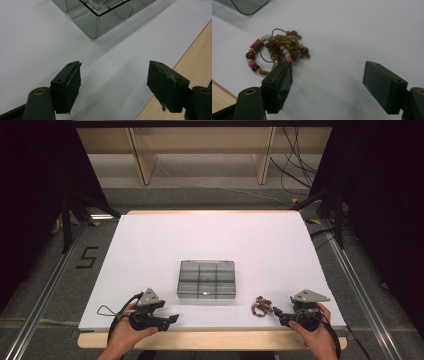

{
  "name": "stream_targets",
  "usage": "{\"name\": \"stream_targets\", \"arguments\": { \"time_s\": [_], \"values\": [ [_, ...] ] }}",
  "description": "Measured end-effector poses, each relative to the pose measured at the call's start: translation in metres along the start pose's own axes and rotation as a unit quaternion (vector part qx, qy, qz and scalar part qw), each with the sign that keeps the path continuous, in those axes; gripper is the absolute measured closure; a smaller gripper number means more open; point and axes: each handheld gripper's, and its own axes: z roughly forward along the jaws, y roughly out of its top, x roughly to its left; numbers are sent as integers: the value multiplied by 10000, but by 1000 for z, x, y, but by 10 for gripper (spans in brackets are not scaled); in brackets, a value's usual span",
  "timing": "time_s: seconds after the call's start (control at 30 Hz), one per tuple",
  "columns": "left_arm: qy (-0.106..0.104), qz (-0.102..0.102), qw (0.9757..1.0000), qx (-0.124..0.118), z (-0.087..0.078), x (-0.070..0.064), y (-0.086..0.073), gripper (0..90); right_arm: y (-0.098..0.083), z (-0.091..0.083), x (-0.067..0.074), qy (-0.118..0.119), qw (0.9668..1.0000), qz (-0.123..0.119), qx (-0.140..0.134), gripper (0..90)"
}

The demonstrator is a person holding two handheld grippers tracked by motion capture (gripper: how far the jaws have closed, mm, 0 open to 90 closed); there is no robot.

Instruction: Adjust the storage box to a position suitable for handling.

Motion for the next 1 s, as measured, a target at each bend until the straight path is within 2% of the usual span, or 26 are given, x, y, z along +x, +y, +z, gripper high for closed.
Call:
{"name": "stream_targets", "arguments": {
  "time_s": [0.03,0.07,0.1,0.13,0.23,0.27,0.3,0.33,0.37,0.4,0.43,0.47,0.53,0.57,0.6,0.63,0.67,0.73,0.8,0.9,0.93,0.97,1.0],
  "values": [
    [-7,-54,10000,-39,1,-1,0,269,0,0,-1,10,10000,5,38,250],
    [-5,-69,10000,-45,1,-1,0,269,0,0,-2,-79,9999,-75,-31,248],
    [-4,-79,10000,-49,1,-1,0,269,0,0,-2,-28,10000,-56,-28,246],
    [7,-37,10000,-9,0,0,0,269,0,1,-3,-61,9999,-102,-54,244],
    [0,-32,10000,-8,0,0,0,269,0,1,-3,-76,9999,9,-67,242],
    [0,-45,10000,-5,0,0,0,269,0,1,-3,-17,10000,4,-77,241],
    [1,-48,10000,-1,0,0,0,269,0,1,-5,-16,9999,-107,-77,236],
    [1,-48,10000,-1,0,0,0,269,0,1,-5,-20,9999,-121,-73,232],
    [52,-24,10000,29,0,1,0,269,0,-1,1,-24,9998,213,23,230],
    [52,-24,10000,29,0,1,0,269,0,-1,1,-24,9998,213,23,230],
    [9,-22,10000,24,0,1,0,269,0,-1,1,-34,9998,201,57,228],
    [9,-38,10000,10,0,1,0,269,1,-1,-2,-7,10000,68,33,220],
    [-2,18,10000,-10,-1,2,1,269,1,-1,-2,-17,10000,84,11,219],
    [-36,-118,9999,-58,-1,4,1,268,3,0,-3,-186,9997,-103,-112,205],
    [-36,-118,9999,-58,-1,4,1,268,3,0,-5,-235,9995,-194,-112,193],
    [-60,-202,9997,-113,0,5,1,267,5,2,-5,-178,9996,-107,-166,183],
    [-51,-178,9998,-71,-1,7,1,267,7,1,-5,-188,9997,-45,-180,181],
    [8,-198,9998,-69,-1,9,1,269,9,1,-6,-186,9995,-73,-240,178],
    [69,-185,9998,-44,-1,11,2,271,17,2,-7,-194,9989,-199,-380,153],
    [129,-211,9997,-80,0,15,3,275,20,2,-5,-87,9991,-103,-413,155],
    [135,-223,9996,-95,-2,18,6,280,25,3,-4,-14,9988,-150,-461,157],
    [168,-177,9997,-73,-4,20,8,284,26,4,-3,-41,9988,-161,-454,157],
    [212,-239,9995,-53,-4,22,9,288,28,5,0,32,9988,-116,-468,158]
  ]
}}
